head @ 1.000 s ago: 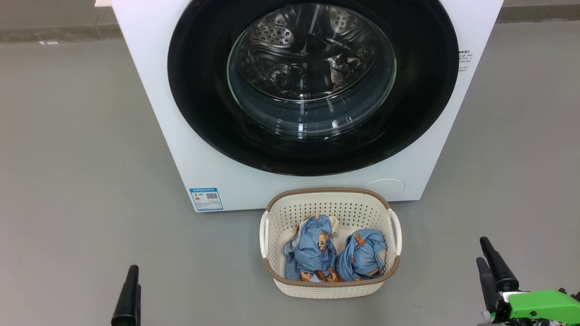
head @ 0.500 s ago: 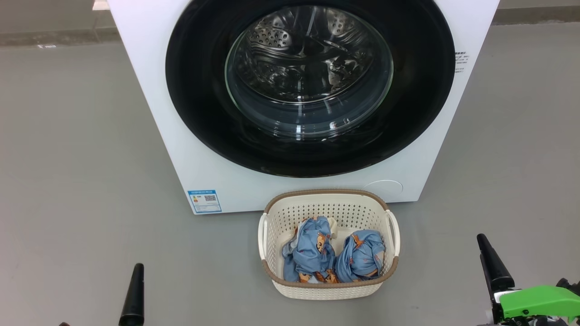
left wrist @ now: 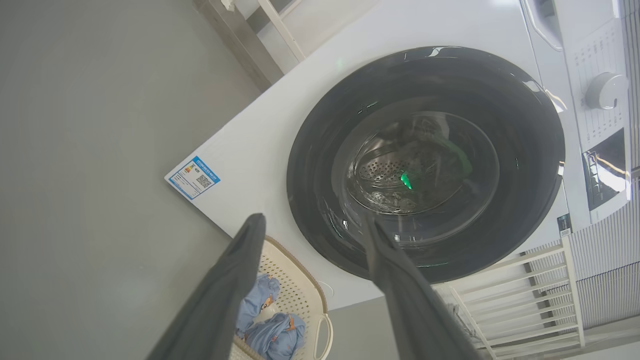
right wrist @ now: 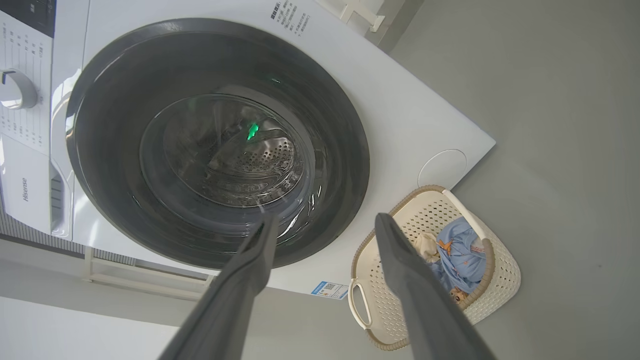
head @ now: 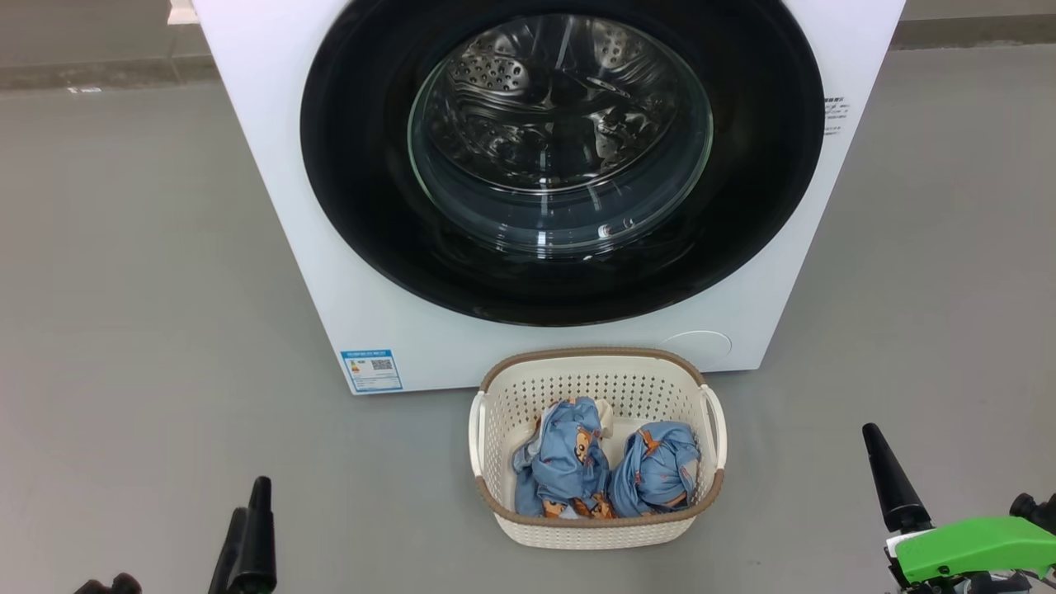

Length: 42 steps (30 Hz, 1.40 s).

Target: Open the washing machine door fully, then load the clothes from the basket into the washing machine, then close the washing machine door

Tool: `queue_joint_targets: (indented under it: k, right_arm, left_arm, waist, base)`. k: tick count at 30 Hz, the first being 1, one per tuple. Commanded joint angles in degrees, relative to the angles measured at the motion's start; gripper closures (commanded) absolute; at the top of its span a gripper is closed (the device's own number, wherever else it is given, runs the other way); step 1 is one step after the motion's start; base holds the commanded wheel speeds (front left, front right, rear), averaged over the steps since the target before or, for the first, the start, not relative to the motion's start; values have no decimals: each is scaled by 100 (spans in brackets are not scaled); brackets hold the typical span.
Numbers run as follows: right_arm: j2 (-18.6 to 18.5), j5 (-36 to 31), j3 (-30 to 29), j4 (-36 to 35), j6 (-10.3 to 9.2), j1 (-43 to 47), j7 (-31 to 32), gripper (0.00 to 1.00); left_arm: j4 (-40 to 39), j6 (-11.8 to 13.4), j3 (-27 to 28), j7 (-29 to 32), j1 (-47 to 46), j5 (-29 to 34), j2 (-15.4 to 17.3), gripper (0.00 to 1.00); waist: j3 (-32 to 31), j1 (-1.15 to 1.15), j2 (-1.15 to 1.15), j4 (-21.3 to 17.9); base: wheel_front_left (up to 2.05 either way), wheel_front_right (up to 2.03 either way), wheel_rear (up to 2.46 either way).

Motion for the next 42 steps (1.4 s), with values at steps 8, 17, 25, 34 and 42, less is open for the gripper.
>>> queue_joint_targets:
  k: [8,17,25,34,42]
  right_arm:
    - [-244,-648,169,-166,18,-271,-185,0]
    - [-378,-1327,316,-180,21,-286,-371,0]
    - [-471,-1791,429,-198,23,-291,-506,0]
    - [-590,-2298,559,-217,25,-305,-659,0]
    - [-693,-2728,688,-219,27,-315,-794,0]
  left_arm:
    - [-88,1,18,-186,-182,754,142,0]
    - [24,1,-60,-371,-215,1564,171,0]
    - [107,1,-102,-506,-240,2142,194,0]
    - [178,1,-157,-658,-265,2760,206,0]
    - [242,2,-206,-793,-289,3280,240,0]
  waist:
    - [-25,0,0,-4]
    - [-38,0,0,-20]
    - [-48,0,0,-32]
    - [-62,0,0,-34]
    - [-87,0,0,-37]
  base:
    - [0,0,0]
    - [0,0,0]
    - [0,0,0]
    - [0,0,0]
    - [0,0,0]
